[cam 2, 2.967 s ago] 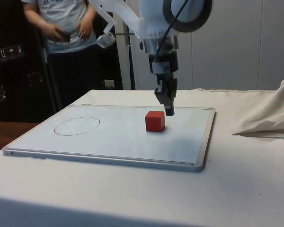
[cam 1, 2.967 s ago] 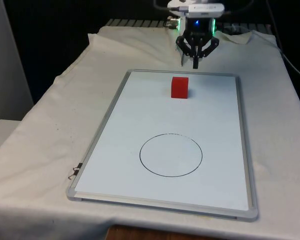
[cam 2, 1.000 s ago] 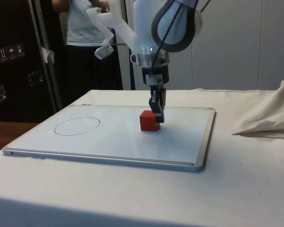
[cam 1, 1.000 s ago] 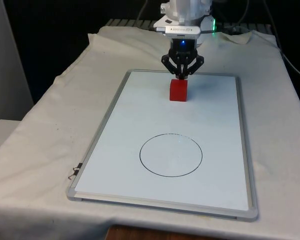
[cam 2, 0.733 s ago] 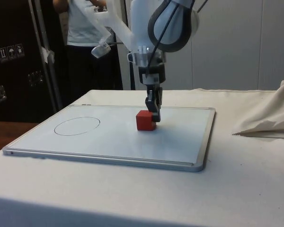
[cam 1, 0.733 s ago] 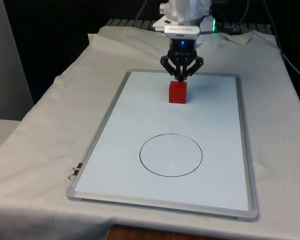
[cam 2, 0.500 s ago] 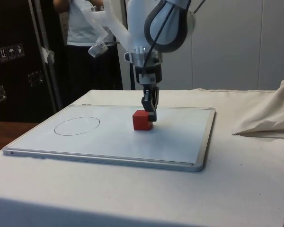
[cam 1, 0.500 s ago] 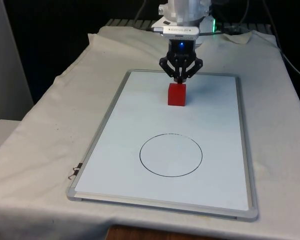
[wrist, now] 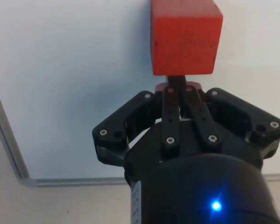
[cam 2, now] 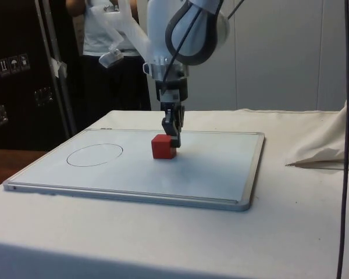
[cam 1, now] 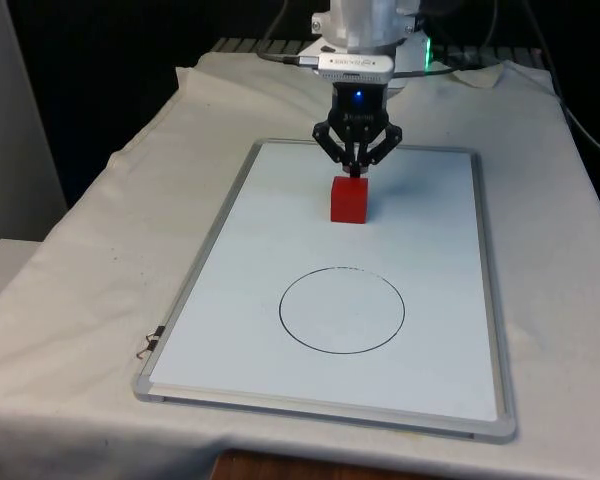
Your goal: Push the cube into the marked area.
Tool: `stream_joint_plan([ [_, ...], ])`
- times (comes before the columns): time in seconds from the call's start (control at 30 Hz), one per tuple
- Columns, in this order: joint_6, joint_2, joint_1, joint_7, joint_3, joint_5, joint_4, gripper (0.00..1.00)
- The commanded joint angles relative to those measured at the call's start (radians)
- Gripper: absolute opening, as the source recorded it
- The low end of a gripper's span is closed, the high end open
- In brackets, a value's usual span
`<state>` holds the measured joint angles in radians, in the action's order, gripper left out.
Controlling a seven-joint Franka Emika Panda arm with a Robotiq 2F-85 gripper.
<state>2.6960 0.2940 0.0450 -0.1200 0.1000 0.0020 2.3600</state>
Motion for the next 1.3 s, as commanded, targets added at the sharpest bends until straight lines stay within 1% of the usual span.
stream_joint_plan([
  [0.0,-0.005,0.010,-0.011,-0.020,-0.018,0.029,-0.018,0.00],
  [0.07,-0.008,0.020,-0.011,-0.020,-0.019,0.032,-0.035,0.00],
  [0.1,-0.012,0.032,-0.012,-0.021,-0.020,0.036,-0.054,0.00],
  [0.13,-0.012,0.032,-0.012,-0.021,-0.020,0.036,-0.054,0.00],
  [0.17,-0.017,0.044,-0.012,-0.022,-0.020,0.039,-0.073,0.00],
  [0.2,-0.009,0.037,0.000,-0.002,-0.003,0.014,-0.061,0.00],
  [0.23,-0.019,0.050,-0.012,-0.022,-0.021,0.040,-0.083,0.00],
  [0.33,-0.027,0.069,-0.013,-0.022,-0.023,0.044,-0.115,0.00],
  [0.47,-0.044,0.101,-0.013,-0.024,-0.025,0.054,-0.170,0.00],
  [0.5,-0.039,0.097,0.000,-0.005,-0.007,0.032,-0.162,0.00],
  [0.53,-0.048,0.107,-0.013,-0.025,-0.025,0.057,-0.179,0.00],
  [0.6,-0.058,0.127,-0.013,-0.026,-0.025,0.063,-0.213,0.00],
  [0.67,-0.060,0.133,-0.013,-0.026,-0.025,0.065,-0.223,0.00],
  [0.7,-0.067,0.147,-0.013,-0.028,-0.026,0.071,-0.246,0.00],
  [0.73,-0.060,0.143,0.000,-0.012,-0.010,0.052,-0.238,0.00],
  [0.77,-0.071,0.153,-0.013,-0.030,-0.026,0.075,-0.257,0.00],
  [0.97,-0.095,0.212,-0.013,-0.035,-0.025,0.090,-0.344,0.00],
  [1.0,-0.088,0.200,0.000,-0.019,-0.011,0.072,-0.328,0.00],
  [1.03,-0.097,0.220,-0.013,-0.036,-0.024,0.091,-0.355,0.00],
  [1.1,-0.103,0.252,-0.015,-0.036,-0.022,0.090,-0.391,0.00],
  [1.23,-0.117,0.289,-0.018,-0.036,-0.015,0.085,-0.437,0.00],
  [1.27,-0.104,0.282,-0.008,-0.025,-0.008,0.077,-0.425,0.00],
])
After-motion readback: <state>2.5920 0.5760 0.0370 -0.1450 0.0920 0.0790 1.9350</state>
